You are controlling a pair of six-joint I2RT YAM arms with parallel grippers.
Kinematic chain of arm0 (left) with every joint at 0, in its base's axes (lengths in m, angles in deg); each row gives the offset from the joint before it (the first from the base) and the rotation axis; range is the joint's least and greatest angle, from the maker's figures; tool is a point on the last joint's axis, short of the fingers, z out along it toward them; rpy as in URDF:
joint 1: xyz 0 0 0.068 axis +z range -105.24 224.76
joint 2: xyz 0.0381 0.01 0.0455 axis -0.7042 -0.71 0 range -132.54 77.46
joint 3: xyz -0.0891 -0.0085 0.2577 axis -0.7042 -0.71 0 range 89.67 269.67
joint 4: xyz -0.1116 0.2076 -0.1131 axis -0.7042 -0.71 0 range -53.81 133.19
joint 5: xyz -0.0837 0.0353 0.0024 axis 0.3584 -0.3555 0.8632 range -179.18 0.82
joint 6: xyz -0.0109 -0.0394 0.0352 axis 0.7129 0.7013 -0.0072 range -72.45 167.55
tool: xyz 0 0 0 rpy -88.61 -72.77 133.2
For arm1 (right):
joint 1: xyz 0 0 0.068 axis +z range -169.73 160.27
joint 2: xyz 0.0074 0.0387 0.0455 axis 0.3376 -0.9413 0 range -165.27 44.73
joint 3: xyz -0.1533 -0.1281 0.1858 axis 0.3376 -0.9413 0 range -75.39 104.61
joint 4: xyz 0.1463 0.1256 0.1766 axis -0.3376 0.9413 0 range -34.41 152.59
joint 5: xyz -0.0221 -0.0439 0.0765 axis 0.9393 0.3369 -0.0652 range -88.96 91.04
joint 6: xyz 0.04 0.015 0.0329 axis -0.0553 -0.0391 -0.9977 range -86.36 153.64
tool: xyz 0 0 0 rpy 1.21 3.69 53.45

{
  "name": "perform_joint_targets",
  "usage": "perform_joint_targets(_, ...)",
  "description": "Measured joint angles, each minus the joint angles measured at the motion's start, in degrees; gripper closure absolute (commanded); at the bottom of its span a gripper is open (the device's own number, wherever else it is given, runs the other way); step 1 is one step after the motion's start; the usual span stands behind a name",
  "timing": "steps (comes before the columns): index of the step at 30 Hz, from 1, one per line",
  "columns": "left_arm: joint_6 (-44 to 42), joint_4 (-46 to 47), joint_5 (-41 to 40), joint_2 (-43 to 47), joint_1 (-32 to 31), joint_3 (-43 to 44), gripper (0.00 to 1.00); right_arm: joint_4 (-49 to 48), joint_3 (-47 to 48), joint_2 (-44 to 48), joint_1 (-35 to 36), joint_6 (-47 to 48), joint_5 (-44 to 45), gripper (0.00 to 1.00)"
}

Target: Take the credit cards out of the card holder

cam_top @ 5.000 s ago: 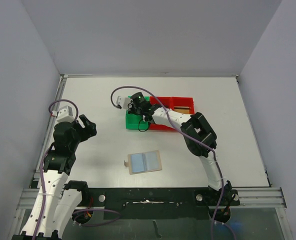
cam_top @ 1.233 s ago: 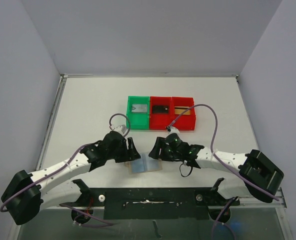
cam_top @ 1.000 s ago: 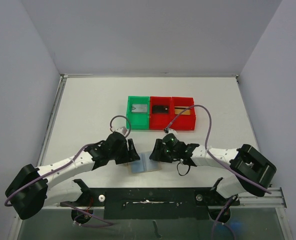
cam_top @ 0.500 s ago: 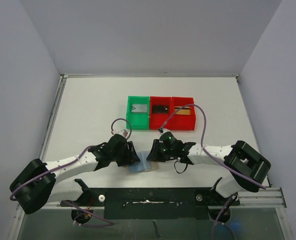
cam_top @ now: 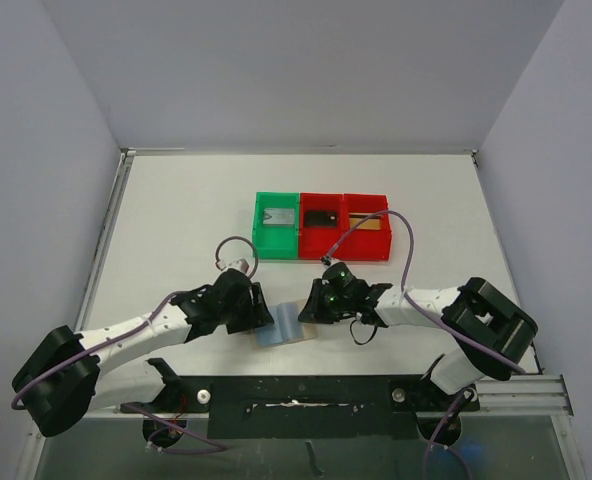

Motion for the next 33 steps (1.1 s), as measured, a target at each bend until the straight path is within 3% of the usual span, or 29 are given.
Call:
perform_joint_targets(13,-0.17,-3.63,-2.62,-3.21,0.02,2.49,0.47,0.11,0.66,-0.70,0.00,0.02,-0.02,0.91)
perform_joint_targets(18,-0.31,-3.69,-2.62,-4.15,0.02,2.84,0.52,0.09,0.98,-1.05,-0.04,0.17,-0.20,0.91)
perform_joint_targets(26,-0.17,2.73,0.76,-5.60,-0.07,1.81,0.69,-0.11,1.20,-1.95,-0.04,0.57,-1.16,0.92)
perform_joint_targets(33,-0.02,5.81,2.34,-6.51,-0.11,1.79,0.70,-0.09,1.29,-2.01,-0.04,1.11,-1.27,0.92)
